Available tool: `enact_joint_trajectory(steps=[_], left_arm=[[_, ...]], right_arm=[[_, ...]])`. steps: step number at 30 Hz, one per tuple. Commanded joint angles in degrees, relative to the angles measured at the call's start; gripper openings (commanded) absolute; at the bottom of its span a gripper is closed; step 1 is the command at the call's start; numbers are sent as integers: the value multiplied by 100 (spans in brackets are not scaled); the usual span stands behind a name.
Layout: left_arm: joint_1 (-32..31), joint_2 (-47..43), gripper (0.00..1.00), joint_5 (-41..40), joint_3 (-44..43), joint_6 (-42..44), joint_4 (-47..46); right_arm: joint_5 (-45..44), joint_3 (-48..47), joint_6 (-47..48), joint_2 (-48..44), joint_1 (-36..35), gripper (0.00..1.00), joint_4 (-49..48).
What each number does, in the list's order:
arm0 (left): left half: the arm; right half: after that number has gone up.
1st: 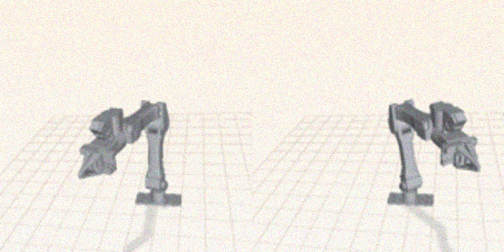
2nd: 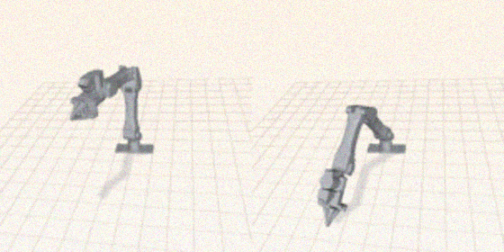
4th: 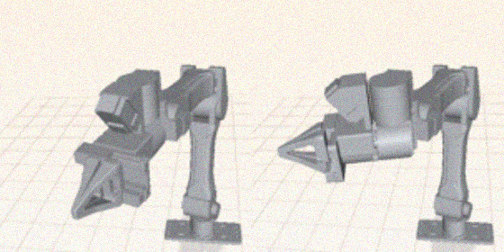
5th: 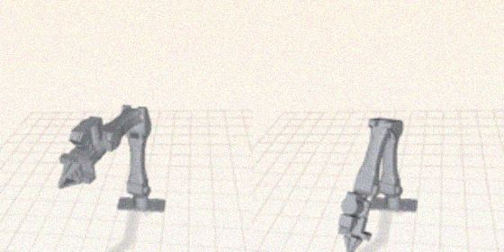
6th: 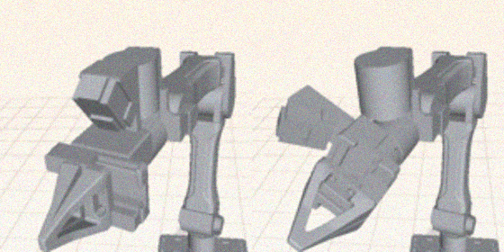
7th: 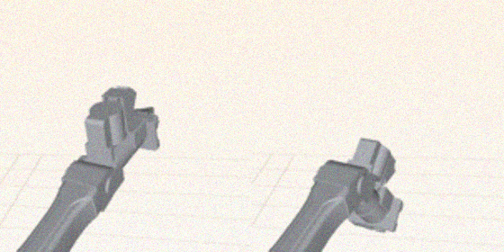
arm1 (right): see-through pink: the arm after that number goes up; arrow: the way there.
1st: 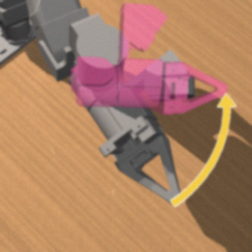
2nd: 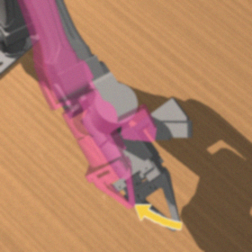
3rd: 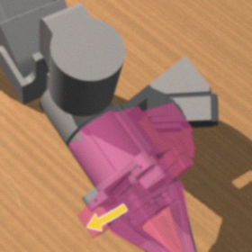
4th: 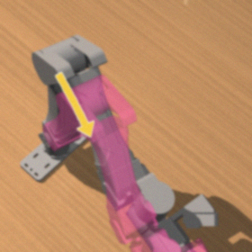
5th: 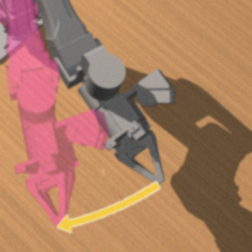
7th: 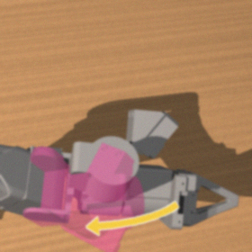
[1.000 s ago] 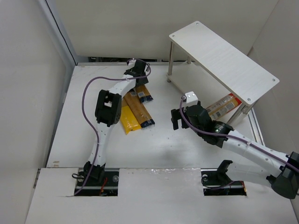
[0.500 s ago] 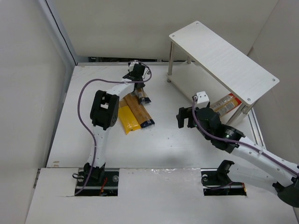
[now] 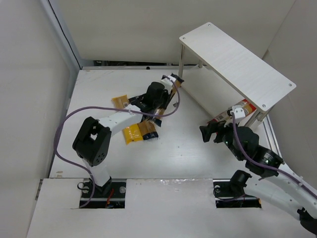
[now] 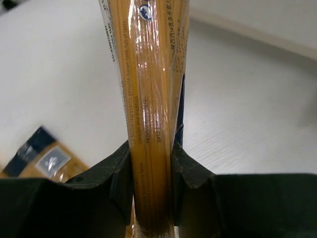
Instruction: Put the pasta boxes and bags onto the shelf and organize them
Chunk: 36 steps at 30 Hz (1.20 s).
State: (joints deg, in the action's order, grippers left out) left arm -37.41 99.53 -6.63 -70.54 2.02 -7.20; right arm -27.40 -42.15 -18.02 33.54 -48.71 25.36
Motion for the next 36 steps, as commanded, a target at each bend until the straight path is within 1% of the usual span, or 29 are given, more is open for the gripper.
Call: enact_joint_trajectory(steps=[1,3,4,6,9,11,12,14,15,17,18,19,22,28,31,36], left_arm=[[-178,-487,0,967,-30,624,-1318],[-293,-408,0,1050,-161,624,-1389],[-363,-225,0,1050,-292,624,-1389],[-565,30,0,989,-784,536,-1389],[-864,637,0,1041,-1504,536,-1336],[-1005,1057,0,989,-1856,475,-1336],[-1118,1191,0,910,-2180,475,-1336],[-1198,1550,0,734,-2507,352,-1468],[-1199,1683,0,786,-2830,299,-1468],[-1199,1947,0,847,-3148,185,-1521],[-1199,2218,0,848,-3332,185,-1521],[-1199,2342,0,926,-3665,185,-1521],[-1260,2712,0,875,-4089,123,-1661],[-1260,3107,0,655,-4634,123,-1917],[-1260,3187,0,655,-4688,176,-2258],[-1260,3441,0,1155,-4881,70,-2575]], right_arm=[[6,-4,-175,-365,37,99,240],[59,-4,-175,-514,37,99,293],[59,-56,-236,-663,37,99,294],[59,-56,-237,-804,37,99,364],[59,-56,-237,-990,37,99,416],[59,-109,-237,-1130,37,99,417],[59,-109,-237,-1130,37,99,478],[59,-109,-237,-1183,37,99,530],[7,-109,-289,-1183,37,99,531],[6,-109,-290,-1183,37,99,531],[-46,-39,-290,-1235,37,99,470],[-46,-39,-290,-1236,37,99,469],[-46,-39,-342,-1236,37,99,469],[-108,-39,-395,-1288,37,99,522],[-108,14,-395,-1289,37,99,522],[-161,14,-395,-1236,37,99,522]])
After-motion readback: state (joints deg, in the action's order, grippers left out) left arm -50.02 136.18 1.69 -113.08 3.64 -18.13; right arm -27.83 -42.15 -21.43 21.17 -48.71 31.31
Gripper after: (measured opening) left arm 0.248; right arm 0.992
